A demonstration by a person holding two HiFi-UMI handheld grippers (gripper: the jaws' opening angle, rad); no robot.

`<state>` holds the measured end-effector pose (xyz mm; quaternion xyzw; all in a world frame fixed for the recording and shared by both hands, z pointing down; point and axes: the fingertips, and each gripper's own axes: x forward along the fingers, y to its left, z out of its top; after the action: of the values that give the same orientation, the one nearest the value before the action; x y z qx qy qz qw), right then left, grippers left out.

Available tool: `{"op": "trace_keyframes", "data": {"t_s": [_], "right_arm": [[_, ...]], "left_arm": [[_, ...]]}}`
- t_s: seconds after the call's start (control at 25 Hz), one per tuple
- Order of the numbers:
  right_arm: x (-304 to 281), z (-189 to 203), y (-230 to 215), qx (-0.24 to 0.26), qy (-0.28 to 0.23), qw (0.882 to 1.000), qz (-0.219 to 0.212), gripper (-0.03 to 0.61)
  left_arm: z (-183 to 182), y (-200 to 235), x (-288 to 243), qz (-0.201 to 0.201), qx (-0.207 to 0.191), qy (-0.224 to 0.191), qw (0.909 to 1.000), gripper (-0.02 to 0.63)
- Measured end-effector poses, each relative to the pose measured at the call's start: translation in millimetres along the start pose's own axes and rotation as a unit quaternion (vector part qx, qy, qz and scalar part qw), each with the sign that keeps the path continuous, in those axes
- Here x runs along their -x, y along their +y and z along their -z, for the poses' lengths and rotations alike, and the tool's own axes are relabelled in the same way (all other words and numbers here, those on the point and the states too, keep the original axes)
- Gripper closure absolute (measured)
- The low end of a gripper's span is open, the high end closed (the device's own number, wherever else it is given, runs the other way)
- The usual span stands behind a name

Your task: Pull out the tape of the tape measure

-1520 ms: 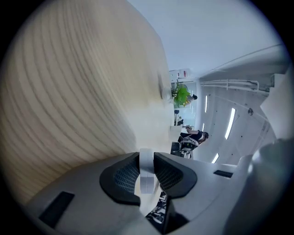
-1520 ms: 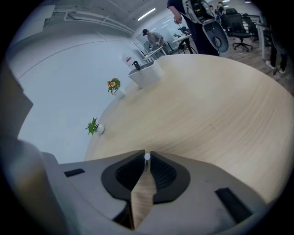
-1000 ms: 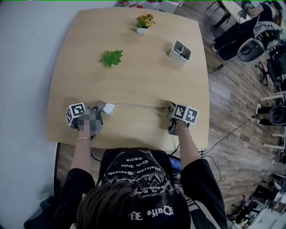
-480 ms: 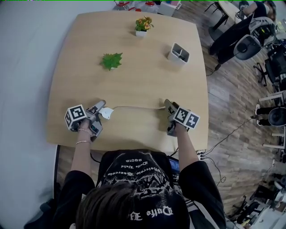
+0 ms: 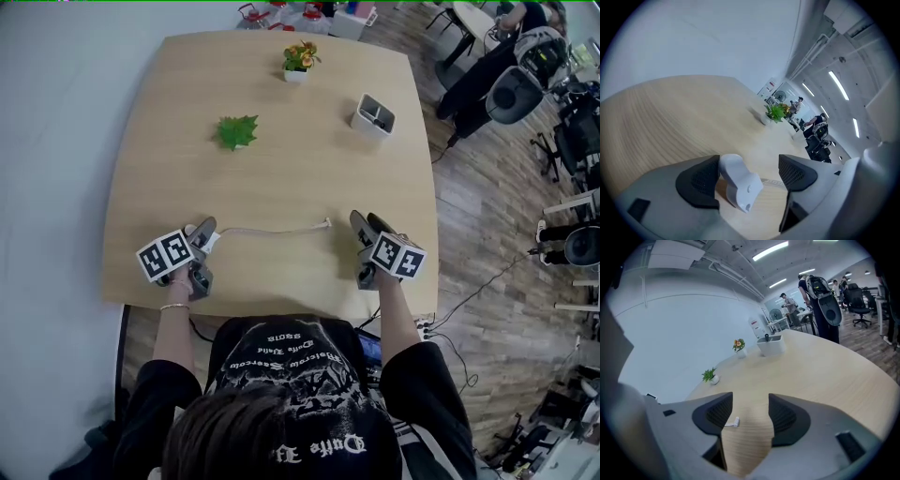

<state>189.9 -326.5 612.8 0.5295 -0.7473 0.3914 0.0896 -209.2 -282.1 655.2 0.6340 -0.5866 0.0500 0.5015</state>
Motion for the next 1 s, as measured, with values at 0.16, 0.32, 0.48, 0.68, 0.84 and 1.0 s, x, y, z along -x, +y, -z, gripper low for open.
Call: {"op": "trace_keyframes", "data": {"t_s": [0.16,0.32,0.48,0.68,0.84,1.0], "right_arm": [[3,1,13,0.006,-0.010,1.000,-0.013,0.328],[5,3,24,0.020,-0.011,0.999,-0.024,0.328],[5,2,32,0.033,-0.017,0.999,-0.031,0.328],[18,-11,53,0.099,-0.055,0.993,-0.042,0.328],[45,-24,78,0.168,-0.100,0.980,-0.040,0.328],[72,-27,98,0.195,-0.155,0.968,-0.026,0.328]], "left_arm": [[0,11,5,-0.021,-0.031,-0.001,0.9993,0.195],[-6,23,14,-0.068,-0.113,-0.001,0.9913,0.193],[-12,20,20,-0.033,-0.091,-0.012,0.9952,0.193],[-24,-3,44,0.009,-0.121,-0.056,0.9911,0.193],[-29,-50,77,0.088,-0.175,-0.092,0.9763,0.193],[-32,-92,108,0.129,-0.266,-0.141,0.9448,0.193]]}}
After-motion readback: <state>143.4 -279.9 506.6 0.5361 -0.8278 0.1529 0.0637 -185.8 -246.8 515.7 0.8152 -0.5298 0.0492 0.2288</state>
